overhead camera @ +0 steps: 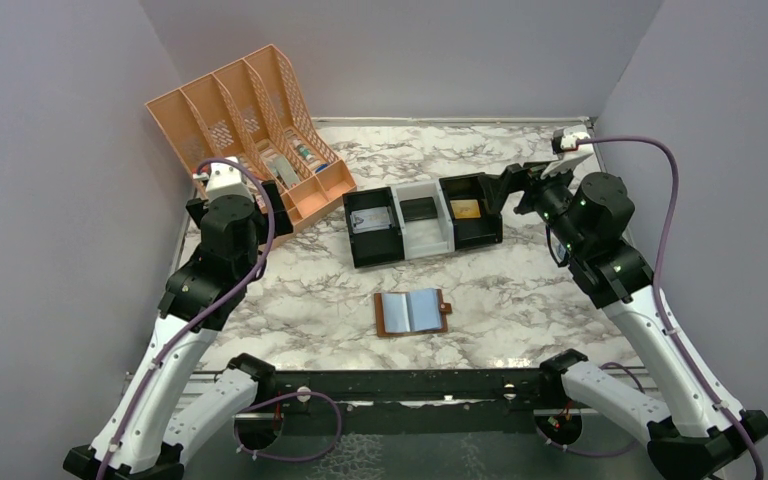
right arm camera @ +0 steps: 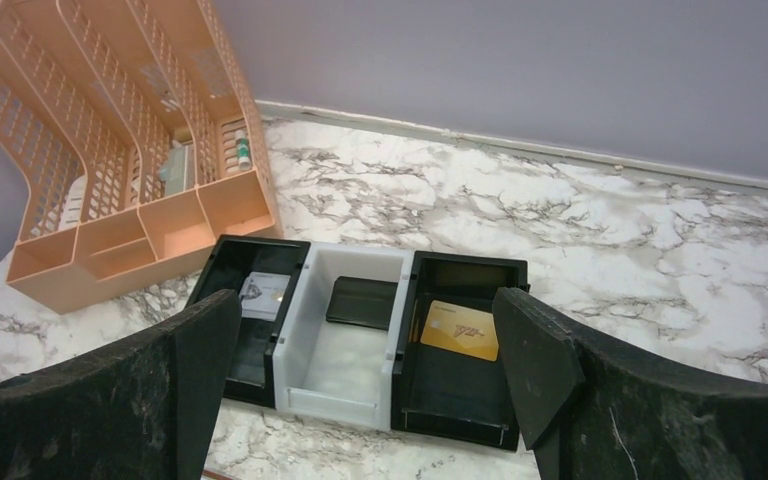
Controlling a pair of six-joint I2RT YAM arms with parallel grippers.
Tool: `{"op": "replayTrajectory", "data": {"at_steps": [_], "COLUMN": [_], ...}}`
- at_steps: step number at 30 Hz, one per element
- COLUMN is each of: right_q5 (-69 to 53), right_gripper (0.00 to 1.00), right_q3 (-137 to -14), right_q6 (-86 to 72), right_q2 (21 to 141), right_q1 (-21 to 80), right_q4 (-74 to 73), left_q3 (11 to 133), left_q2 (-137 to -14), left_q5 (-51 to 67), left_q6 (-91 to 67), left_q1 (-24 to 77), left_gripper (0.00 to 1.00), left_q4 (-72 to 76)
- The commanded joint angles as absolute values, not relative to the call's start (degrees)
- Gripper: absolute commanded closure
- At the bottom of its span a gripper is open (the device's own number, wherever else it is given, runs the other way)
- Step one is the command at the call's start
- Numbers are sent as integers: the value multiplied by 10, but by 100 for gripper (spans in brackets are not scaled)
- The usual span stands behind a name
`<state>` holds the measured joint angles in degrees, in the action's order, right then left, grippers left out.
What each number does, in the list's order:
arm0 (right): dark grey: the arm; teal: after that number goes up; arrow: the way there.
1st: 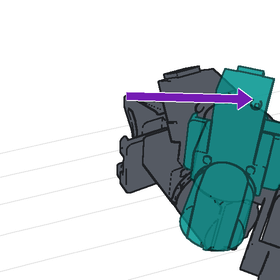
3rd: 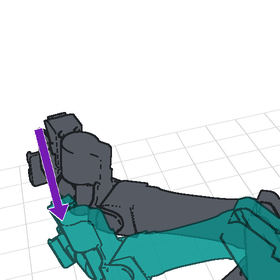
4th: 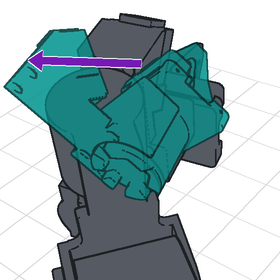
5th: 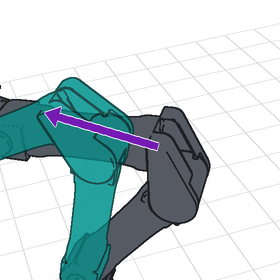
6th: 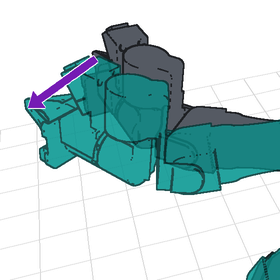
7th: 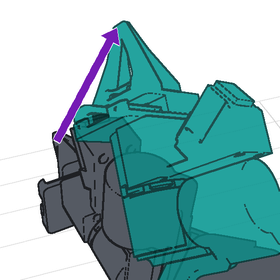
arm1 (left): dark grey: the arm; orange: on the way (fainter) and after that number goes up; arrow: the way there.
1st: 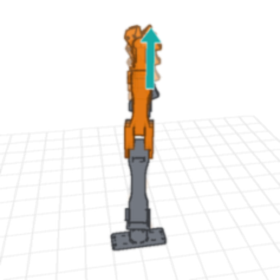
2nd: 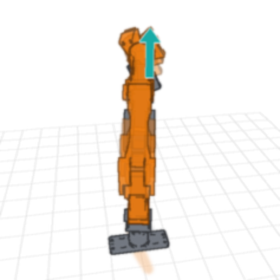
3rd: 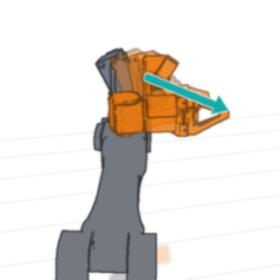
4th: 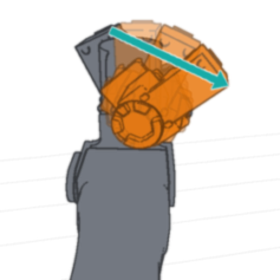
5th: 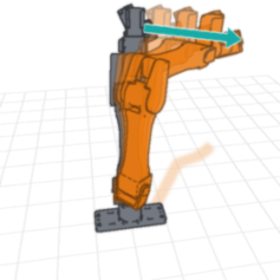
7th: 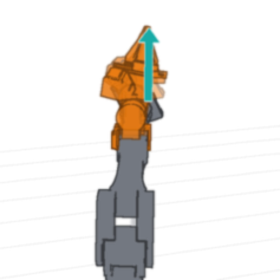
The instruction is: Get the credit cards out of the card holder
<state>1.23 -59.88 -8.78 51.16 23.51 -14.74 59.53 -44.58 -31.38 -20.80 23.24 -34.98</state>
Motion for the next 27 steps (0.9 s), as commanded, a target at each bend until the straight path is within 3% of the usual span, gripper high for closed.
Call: {"op": "replayTrajectory", "data": {"at_steps": [1, 27], "right_q5": [25, 36], "right_gripper": [1, 0], "right_q3": [-611, -619], "right_q6": [-83, -74], "right_q2": [513, 511], "right_q1": [235, 235], "right_q4": [-160, -192], "left_q3": [618, 604], "left_q2": [-438, -415], "left_q5": [-299, -281], "left_q6": [-193, -184], "left_q1": [230, 230], "left_gripper": [1, 1], "left_q4": [-336, -343]}}
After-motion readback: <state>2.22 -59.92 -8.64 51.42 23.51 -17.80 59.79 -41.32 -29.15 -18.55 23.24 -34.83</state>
